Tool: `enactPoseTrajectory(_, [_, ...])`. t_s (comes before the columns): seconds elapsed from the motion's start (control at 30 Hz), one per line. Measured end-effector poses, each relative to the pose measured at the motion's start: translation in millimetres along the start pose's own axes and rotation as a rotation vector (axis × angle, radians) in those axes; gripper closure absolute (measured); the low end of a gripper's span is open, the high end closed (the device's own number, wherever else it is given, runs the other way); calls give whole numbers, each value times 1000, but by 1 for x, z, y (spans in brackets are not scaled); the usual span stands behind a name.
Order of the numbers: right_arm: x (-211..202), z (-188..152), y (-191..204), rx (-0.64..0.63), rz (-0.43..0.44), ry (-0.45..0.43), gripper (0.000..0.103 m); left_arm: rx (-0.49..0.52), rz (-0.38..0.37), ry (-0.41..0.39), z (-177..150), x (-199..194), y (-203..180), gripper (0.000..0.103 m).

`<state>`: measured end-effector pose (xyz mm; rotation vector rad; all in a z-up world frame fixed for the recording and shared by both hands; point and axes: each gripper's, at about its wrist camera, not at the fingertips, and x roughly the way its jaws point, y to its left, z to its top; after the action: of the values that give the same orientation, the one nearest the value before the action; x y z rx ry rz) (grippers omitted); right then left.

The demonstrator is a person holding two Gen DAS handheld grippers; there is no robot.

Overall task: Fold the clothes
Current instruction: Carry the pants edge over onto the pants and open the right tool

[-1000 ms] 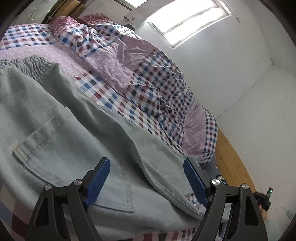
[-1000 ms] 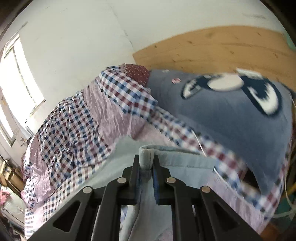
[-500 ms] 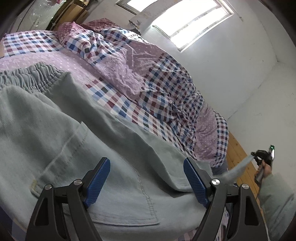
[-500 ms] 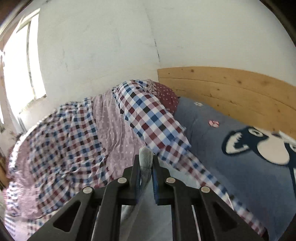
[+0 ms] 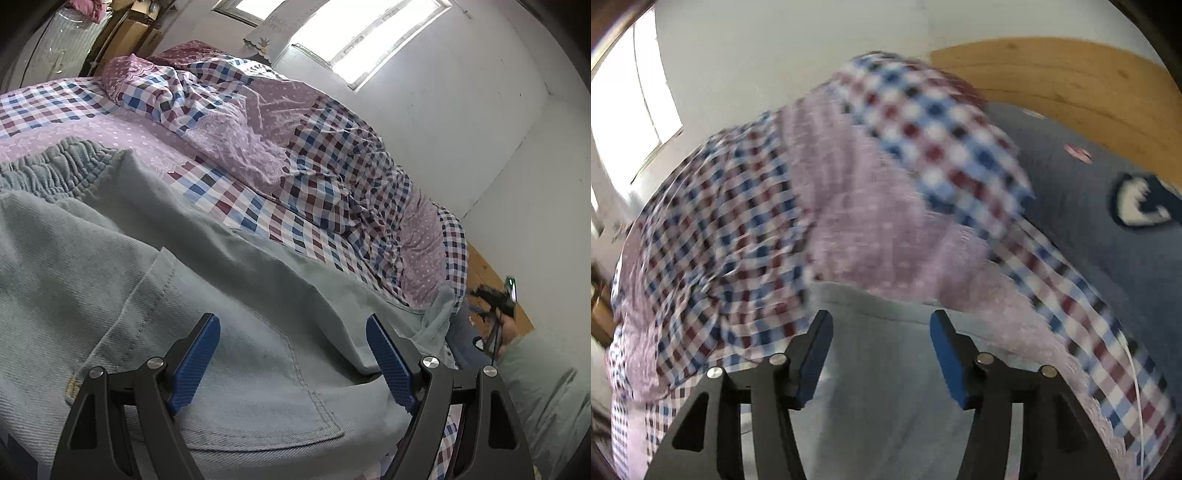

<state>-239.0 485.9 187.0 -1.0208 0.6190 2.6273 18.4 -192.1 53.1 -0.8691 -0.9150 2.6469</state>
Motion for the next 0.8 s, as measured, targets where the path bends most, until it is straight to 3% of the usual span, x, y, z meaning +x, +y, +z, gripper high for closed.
enactPoseTrajectory(0.23, [31, -28, -86, 165, -6, 86, 43, 22, 21, 2, -4, 2, -3, 18])
enactPoseTrajectory(0.5, [80, -52, -74, 110, 46, 142, 43, 64, 51, 15, -9, 8, -6, 18])
enactPoseTrajectory(0.53, [86, -54, -68, 91, 37, 147, 52, 67, 53, 17, -9, 8, -6, 18])
enactPoseTrajectory(0.57, [89, -56, -63, 70, 15, 154, 86, 69, 55, 19, -10, 9, -6, 18])
enactPoseTrajectory(0.6, [92, -58, -58, 49, -10, 161, 103, 69, 56, 20, -10, 9, -6, 18])
enactPoseTrajectory(0.7, [74, -56, -42, -31, -83, 98, 103, 69, 59, 24, -11, 10, -6, 18])
enactPoseTrajectory(0.8, [26, -45, -42, 22, -86, -6, 103, 65, 52, 24, -10, 9, -5, 18])
